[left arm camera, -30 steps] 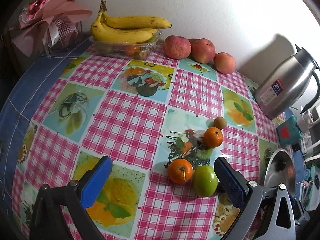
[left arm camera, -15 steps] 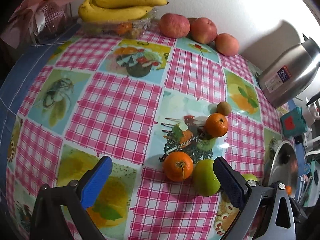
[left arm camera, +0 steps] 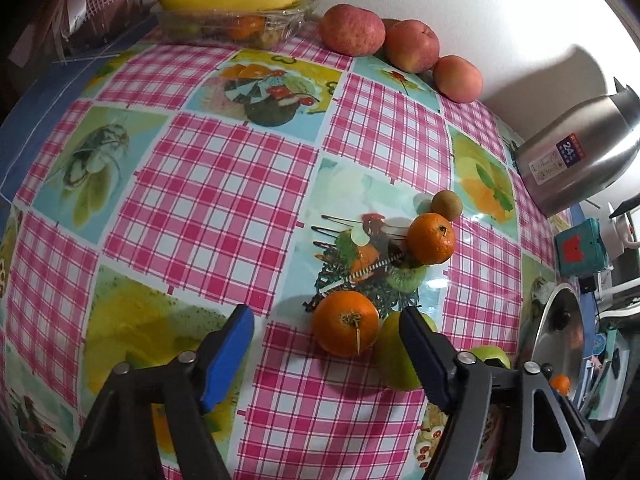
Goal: Organize fruits
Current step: 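Move the right tool to the large green fruit while the left tool approaches a tangerine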
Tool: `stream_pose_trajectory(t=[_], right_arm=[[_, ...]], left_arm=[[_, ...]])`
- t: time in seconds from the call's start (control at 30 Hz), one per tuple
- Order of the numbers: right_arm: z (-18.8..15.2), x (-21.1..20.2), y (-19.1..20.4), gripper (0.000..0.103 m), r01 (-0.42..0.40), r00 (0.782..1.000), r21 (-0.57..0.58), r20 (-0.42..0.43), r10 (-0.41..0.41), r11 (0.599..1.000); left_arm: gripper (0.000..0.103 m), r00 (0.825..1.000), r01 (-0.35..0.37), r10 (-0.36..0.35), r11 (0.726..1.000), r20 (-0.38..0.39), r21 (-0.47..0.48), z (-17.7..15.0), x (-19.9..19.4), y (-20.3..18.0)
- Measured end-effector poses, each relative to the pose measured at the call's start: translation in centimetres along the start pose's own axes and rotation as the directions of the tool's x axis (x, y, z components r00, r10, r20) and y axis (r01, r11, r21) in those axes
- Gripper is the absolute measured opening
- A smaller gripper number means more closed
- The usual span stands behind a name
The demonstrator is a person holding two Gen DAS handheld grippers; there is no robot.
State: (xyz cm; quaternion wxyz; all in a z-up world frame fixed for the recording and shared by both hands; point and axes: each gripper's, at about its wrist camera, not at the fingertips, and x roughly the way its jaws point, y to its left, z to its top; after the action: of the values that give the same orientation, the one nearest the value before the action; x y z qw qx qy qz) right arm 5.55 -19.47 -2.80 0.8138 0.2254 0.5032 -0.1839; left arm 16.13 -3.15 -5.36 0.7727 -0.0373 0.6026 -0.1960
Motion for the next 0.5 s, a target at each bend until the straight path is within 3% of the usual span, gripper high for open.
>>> stream_pose_trajectory(t=[0.5], right_arm=[[-0.32, 1.12, -0.24, 0.076, -0.041, 0.999, 0.017, -0.024, 0.042, 0.999]], left_arm=[[0.059, 0.999, 0.045, -0.046, 0.997, -0.016, -0.062, -0.14, 0.27, 0.69]])
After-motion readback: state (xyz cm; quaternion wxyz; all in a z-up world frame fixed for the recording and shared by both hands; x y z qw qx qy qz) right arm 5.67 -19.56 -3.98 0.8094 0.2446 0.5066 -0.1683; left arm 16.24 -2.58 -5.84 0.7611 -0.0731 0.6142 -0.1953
